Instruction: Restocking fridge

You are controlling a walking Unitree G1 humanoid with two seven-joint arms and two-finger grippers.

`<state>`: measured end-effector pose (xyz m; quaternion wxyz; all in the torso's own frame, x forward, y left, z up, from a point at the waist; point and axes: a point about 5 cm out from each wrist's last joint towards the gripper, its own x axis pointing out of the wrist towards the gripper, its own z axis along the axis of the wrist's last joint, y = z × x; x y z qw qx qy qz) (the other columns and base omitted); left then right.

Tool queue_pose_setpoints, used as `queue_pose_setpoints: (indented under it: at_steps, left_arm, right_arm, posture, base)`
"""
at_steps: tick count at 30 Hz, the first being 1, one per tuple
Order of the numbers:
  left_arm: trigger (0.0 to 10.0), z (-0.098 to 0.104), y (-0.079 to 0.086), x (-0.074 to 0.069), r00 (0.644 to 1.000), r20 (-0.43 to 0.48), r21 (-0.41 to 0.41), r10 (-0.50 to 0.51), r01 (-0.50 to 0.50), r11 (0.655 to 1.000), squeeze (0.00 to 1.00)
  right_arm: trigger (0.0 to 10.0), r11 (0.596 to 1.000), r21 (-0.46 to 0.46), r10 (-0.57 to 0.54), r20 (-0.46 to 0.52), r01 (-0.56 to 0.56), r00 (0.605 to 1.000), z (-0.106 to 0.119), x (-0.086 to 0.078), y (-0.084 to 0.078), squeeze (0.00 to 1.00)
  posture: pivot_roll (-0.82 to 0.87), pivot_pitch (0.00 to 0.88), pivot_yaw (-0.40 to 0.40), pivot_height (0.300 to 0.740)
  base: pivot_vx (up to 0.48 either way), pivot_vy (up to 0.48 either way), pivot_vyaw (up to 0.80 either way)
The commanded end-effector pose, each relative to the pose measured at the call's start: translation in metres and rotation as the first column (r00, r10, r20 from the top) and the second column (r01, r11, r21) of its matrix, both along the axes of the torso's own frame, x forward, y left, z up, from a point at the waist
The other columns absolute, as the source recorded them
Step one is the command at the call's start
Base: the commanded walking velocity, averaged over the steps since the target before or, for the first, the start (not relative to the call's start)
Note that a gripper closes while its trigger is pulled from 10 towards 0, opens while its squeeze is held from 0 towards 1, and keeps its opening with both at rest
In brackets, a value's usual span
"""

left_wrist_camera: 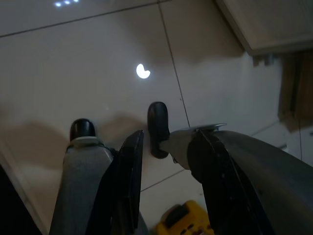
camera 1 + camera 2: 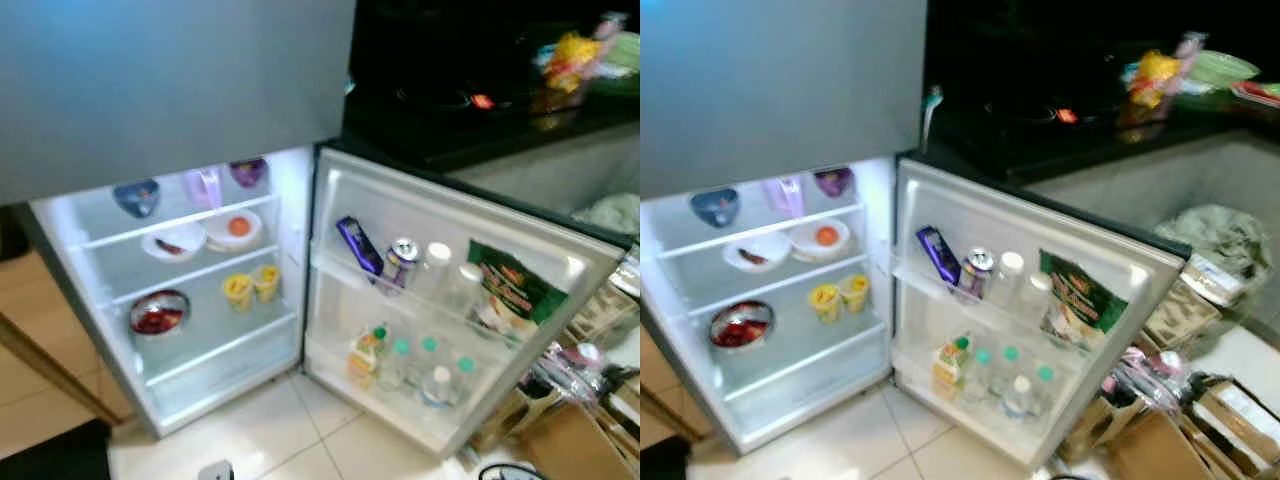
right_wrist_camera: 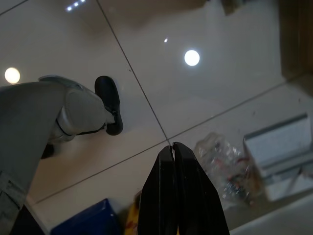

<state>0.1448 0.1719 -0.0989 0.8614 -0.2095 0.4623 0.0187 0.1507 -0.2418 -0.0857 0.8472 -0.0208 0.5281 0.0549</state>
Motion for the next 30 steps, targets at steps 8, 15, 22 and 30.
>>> queue_pose_setpoints:
  at_steps: [8,15,22,30]
  left_arm:
    - [10.0,-0.001,-0.003,-0.003,1.000,-0.005,-0.006,-0.008,0.008,1.000,0.00]
    - [10.0,-0.001,-0.003,-0.003,1.000,-0.008,-0.006,-0.008,0.008,1.000,0.00]
    - [10.0,-0.002,-0.004,-0.003,1.000,-0.012,-0.015,-0.023,0.023,1.000,0.00]
    - [10.0,-0.001,-0.005,-0.003,1.000,-0.010,-0.019,-0.025,0.025,0.999,0.00]
  right_arm:
    - [10.0,1.000,-0.008,0.017,-0.029,-0.017,0.999,-0.002,-0.006,0.000,0.00]
    - [10.0,0.999,-0.028,-0.016,-0.012,0.015,1.000,-0.001,-0.004,-0.003,0.00]
    - [10.0,1.000,-0.018,-0.014,0.009,0.014,1.000,0.000,0.002,0.001,0.00]
    - [10.0,0.999,-0.033,-0.036,0.032,0.037,0.999,0.003,0.005,-0.005,0.00]
  posture:
    - [-0.11,0.000,-0.057,0.740]
    - [-0.11,0.000,-0.056,0.740]
    - [-0.11,0.000,-0.056,0.740]
    - [-0.11,0.000,-0.055,0.740]
  base:
    - [0.000,0.000,-0.80]
    - [0.000,0.000,-0.57]
    - [0.000,-0.317,0.00]
    - [0.000,-0.480,0.00]
